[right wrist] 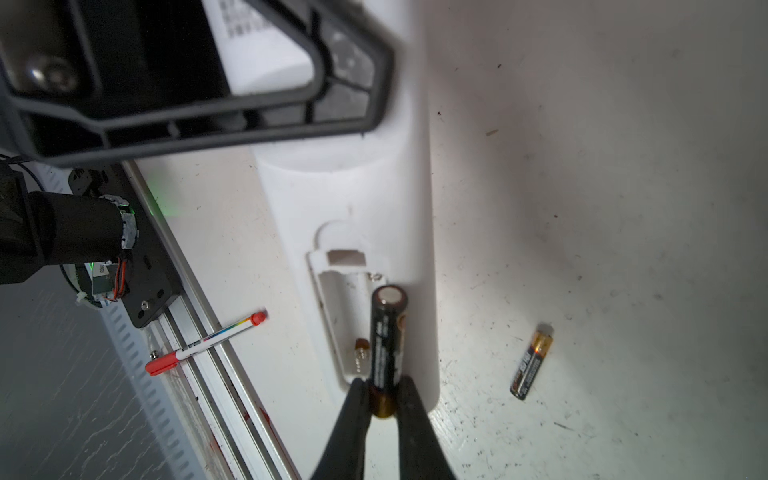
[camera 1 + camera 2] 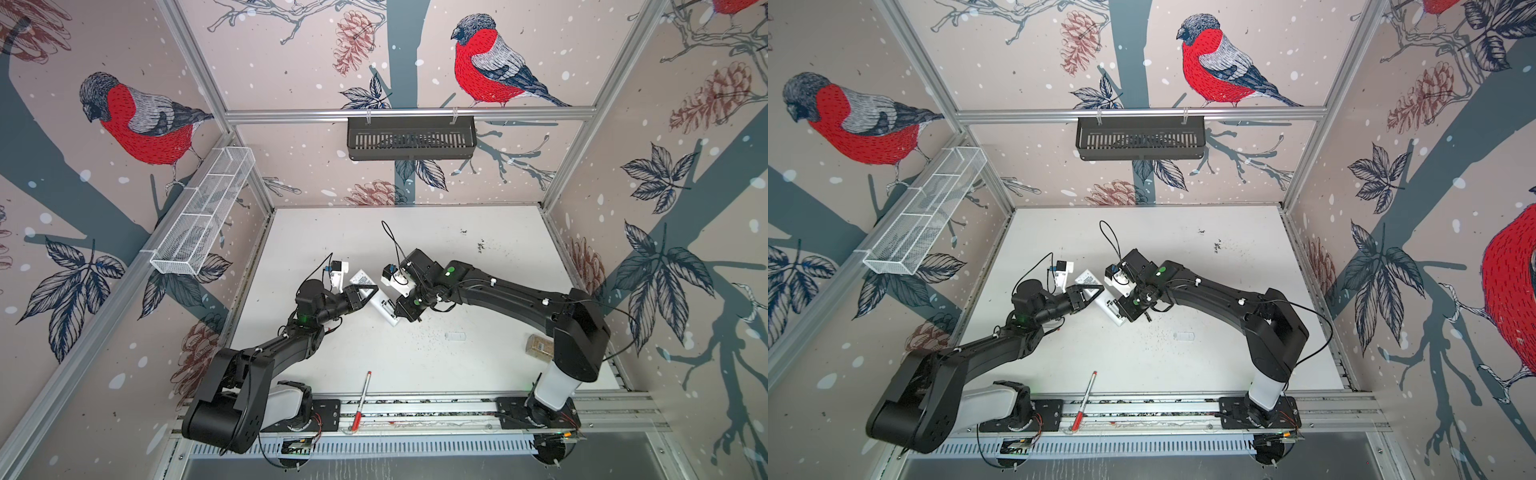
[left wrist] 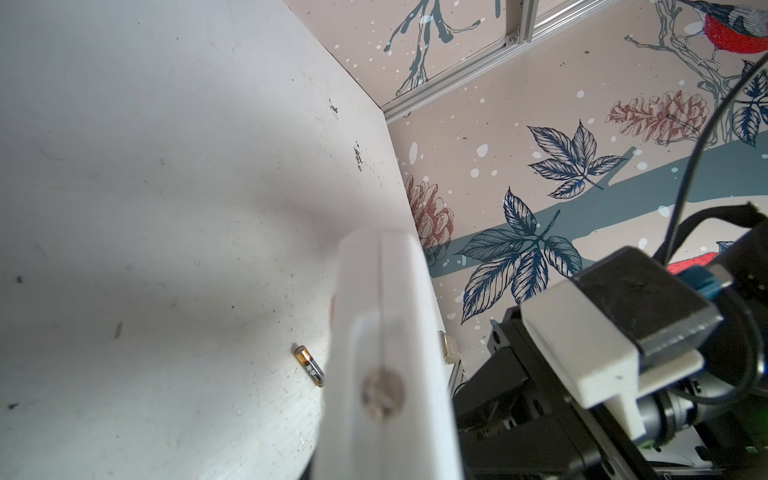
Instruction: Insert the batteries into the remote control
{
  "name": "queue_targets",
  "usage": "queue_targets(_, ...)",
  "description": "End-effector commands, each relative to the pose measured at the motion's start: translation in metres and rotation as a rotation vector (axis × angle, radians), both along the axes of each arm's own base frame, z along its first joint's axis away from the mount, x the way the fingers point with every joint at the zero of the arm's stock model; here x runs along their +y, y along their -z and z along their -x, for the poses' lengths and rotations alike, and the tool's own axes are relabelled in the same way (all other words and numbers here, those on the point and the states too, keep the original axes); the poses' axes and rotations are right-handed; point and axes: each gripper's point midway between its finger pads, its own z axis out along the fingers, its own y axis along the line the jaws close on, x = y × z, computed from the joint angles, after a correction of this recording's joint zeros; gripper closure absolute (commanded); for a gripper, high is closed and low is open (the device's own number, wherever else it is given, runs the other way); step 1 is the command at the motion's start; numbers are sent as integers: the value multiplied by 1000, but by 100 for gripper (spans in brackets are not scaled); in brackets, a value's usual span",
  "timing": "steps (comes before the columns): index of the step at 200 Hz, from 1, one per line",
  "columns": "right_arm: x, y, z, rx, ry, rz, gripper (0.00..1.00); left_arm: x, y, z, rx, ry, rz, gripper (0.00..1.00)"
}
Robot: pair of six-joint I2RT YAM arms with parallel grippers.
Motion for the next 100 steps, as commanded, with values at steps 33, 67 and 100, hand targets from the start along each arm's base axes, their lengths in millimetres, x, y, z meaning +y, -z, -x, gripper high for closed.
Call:
queue_targets(33,1,3,0,10,-4,19,85,2,-14,-2,-63,12,25,100)
queue_targets(67,-1,7,6,31,-18,41,85,11,-13,-7,-58,-25,17,100)
queue_targets(100,0,6,9,34,-38,40,85,13,-12,-10,-60,-37,13,100)
